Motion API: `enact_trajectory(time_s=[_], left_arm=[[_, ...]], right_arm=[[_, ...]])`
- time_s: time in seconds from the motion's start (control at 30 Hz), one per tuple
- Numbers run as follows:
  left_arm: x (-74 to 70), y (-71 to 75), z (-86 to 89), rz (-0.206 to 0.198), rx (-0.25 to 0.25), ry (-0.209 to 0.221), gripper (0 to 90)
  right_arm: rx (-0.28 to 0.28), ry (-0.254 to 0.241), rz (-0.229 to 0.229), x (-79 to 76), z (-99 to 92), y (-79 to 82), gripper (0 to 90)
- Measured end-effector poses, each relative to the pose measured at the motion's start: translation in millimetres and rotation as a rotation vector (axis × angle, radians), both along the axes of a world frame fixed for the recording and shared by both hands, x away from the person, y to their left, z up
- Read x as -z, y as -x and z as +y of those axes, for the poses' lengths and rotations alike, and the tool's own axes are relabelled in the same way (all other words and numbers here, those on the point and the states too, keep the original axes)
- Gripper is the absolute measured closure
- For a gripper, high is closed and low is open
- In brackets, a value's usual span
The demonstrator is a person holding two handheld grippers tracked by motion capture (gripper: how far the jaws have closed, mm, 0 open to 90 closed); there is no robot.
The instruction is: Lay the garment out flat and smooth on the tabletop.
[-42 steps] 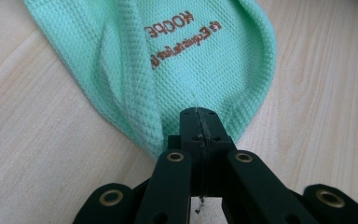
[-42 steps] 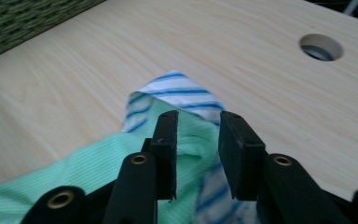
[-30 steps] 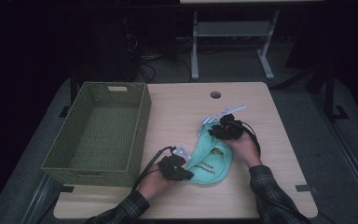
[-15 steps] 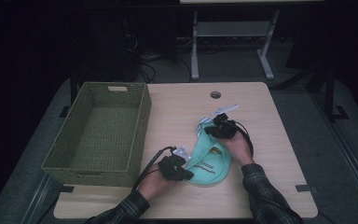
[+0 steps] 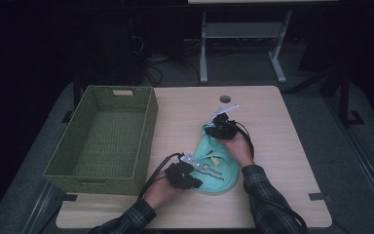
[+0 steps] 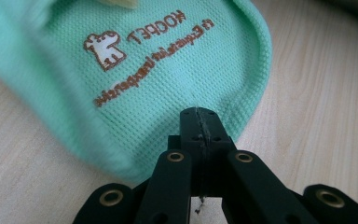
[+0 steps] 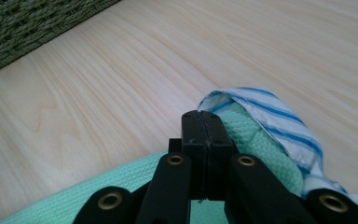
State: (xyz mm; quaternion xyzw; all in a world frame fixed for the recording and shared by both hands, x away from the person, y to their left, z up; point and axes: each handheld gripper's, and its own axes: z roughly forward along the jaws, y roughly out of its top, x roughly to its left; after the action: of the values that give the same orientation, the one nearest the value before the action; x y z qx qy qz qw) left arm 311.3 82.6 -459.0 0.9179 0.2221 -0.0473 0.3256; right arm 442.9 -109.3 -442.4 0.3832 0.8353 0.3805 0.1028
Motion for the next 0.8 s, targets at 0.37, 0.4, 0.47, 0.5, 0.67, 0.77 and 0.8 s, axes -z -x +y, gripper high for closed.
enact_trajectory(time_s=[0.37, 0.4, 0.47, 0.5, 0.67, 0.77, 0.8], left_arm=[[0.4, -1.1, 0.7, 0.004, 0.004, 0.005, 89.5], [0.4, -1.1, 0.7, 0.004, 0.004, 0.005, 89.5], [0.5, -1.0, 0.5, 0.008, 0.0, 0.006, 89.5], [0.6, -1.1, 0.5, 0.008, 0.0, 0.006, 89.5], [0.6, -1.3, 0.7, 0.012, 0.0, 0.006, 89.5], [0.7, -2.3, 1.3, 0.01, 0.007, 0.004, 89.5], [0.6, -2.2, 1.3, 0.012, 0.006, 0.004, 89.6]], right_arm=[[-0.011, -0.03, 0.0, -1.4, -1.1, 1.5, 75.1], [-0.011, -0.03, 0.0, -1.4, -1.1, 1.5, 75.1], [-0.008, -0.041, -0.014, -11.8, -15.5, 5.6, 75.6], [-0.006, -0.046, -0.015, -13.8, -19.0, 6.8, 75.8], [-0.003, -0.054, -0.023, -21.4, -37.4, 16.3, 79.5], [-0.003, -0.058, -0.036, -23.4, -54.2, 28.1, 87.6], [0.005, -0.064, -0.034, -23.3, -58.6, 31.7, 88.3]])
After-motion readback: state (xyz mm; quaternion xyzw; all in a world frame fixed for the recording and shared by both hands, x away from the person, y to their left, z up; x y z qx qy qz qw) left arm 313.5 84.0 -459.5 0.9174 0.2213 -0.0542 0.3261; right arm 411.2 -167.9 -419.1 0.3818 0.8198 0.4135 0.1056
